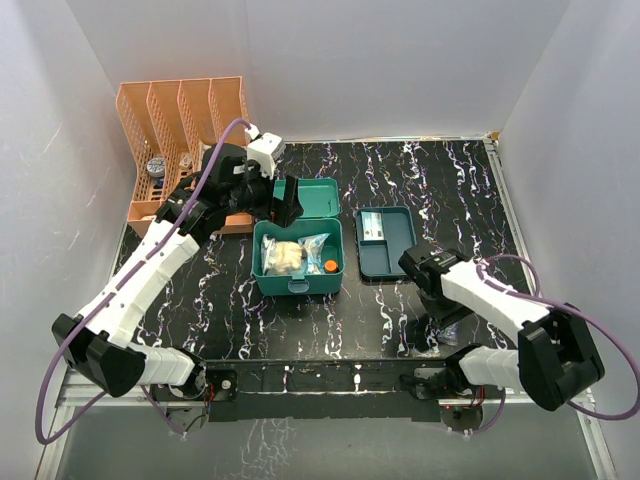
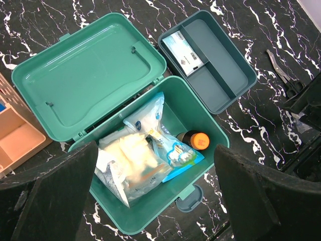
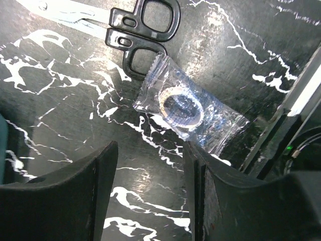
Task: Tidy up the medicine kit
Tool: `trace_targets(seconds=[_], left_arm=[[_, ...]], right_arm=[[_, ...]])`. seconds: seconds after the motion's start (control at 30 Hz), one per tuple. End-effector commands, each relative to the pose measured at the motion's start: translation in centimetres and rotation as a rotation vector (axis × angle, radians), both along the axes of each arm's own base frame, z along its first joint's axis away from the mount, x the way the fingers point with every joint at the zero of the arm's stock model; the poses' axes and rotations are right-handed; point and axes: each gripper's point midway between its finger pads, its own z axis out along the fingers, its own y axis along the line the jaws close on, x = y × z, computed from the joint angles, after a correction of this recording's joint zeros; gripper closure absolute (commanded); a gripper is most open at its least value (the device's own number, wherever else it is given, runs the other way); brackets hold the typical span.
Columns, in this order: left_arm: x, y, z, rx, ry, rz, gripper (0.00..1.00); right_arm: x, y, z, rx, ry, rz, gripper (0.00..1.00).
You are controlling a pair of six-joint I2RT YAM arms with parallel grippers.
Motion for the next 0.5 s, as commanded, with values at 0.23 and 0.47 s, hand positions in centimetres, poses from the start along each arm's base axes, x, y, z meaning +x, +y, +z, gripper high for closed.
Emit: trace_targets(seconds=[0.23, 0.47], left_arm=[[-1.0, 1.0, 2.0, -0.023, -0.051, 0.010, 0.01], [-1.1, 1.1, 2.2, -0.027, -0.060, 0.012, 0.01]], right_arm=[[3.0, -0.1, 0.8, -0.145, 0.178, 0.329, 0.45], [2.9, -1.0, 0.9, -0.157, 0.208, 0.437, 0.43]])
